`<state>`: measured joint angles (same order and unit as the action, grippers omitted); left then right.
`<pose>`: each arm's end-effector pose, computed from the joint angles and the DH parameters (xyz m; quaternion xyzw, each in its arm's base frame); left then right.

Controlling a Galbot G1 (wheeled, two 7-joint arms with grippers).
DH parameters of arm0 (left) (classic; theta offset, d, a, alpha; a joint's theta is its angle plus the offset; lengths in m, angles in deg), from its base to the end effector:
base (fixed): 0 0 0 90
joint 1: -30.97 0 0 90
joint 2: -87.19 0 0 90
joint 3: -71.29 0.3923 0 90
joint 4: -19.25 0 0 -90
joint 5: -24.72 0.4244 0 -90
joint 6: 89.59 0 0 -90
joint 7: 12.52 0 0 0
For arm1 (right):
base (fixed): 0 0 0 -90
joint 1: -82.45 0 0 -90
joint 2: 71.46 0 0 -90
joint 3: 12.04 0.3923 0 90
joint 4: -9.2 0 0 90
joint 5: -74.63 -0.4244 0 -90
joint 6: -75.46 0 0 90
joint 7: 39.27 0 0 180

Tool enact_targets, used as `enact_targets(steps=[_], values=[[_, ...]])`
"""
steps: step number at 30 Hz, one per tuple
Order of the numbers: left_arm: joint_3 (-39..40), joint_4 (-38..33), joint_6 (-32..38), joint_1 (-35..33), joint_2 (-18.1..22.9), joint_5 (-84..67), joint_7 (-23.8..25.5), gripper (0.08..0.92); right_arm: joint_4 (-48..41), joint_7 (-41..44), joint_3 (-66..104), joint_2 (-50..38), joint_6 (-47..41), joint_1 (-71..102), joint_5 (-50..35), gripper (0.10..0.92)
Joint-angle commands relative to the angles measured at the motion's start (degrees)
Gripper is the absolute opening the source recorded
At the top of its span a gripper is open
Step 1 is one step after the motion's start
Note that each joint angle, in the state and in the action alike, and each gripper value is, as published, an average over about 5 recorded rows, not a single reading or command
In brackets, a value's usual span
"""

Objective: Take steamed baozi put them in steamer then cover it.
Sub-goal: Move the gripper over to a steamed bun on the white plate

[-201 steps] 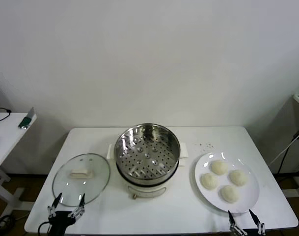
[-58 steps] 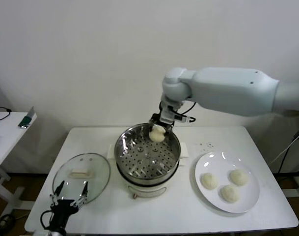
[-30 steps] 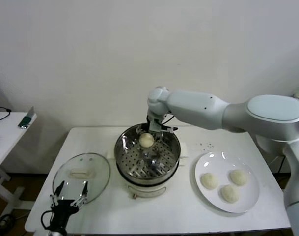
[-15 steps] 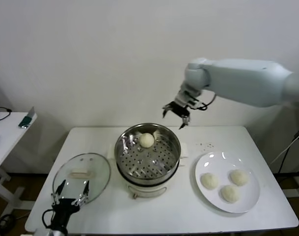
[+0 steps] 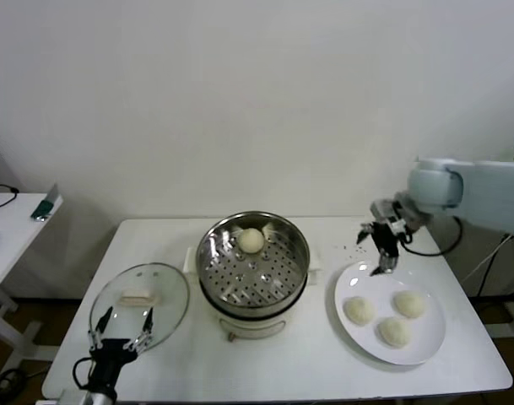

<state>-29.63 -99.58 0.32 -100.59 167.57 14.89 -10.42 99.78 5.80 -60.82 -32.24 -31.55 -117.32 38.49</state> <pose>0.1582 0.1008 -0.3718 0.0198 -0.9941 -0.0360 0.1006 0.5427 -0.1238 -0.1441 0.5192 -0.5494 0.5058 0.4157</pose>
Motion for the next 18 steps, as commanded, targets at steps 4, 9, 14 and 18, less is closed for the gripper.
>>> enact_targets(steps=[4, 9, 14, 18], values=[[-0.03, 0.08, 0.22, -0.53, 0.38, 0.14, -0.08, 0.823, -0.48, -5.28, 14.72, -5.29, -9.90, 23.66, 4.55, 0.823], [0.00, -0.11, 0.26, -0.98, 0.43, 0.19, -0.08, 0.823, -3.13, -5.76, 17.73, -3.96, -10.10, 26.50, 6.28, 0.823], [0.07, -0.11, 0.30, -1.09, 0.51, 0.35, -0.10, 0.823, -4.50, -6.31, 18.79, -2.98, -10.13, 27.29, 7.66, 0.823], [0.13, -0.06, 0.37, -1.21, 0.52, 0.46, -0.11, 0.823, -5.42, -6.42, 19.39, -2.48, -10.12, 27.99, 8.20, 0.823]])
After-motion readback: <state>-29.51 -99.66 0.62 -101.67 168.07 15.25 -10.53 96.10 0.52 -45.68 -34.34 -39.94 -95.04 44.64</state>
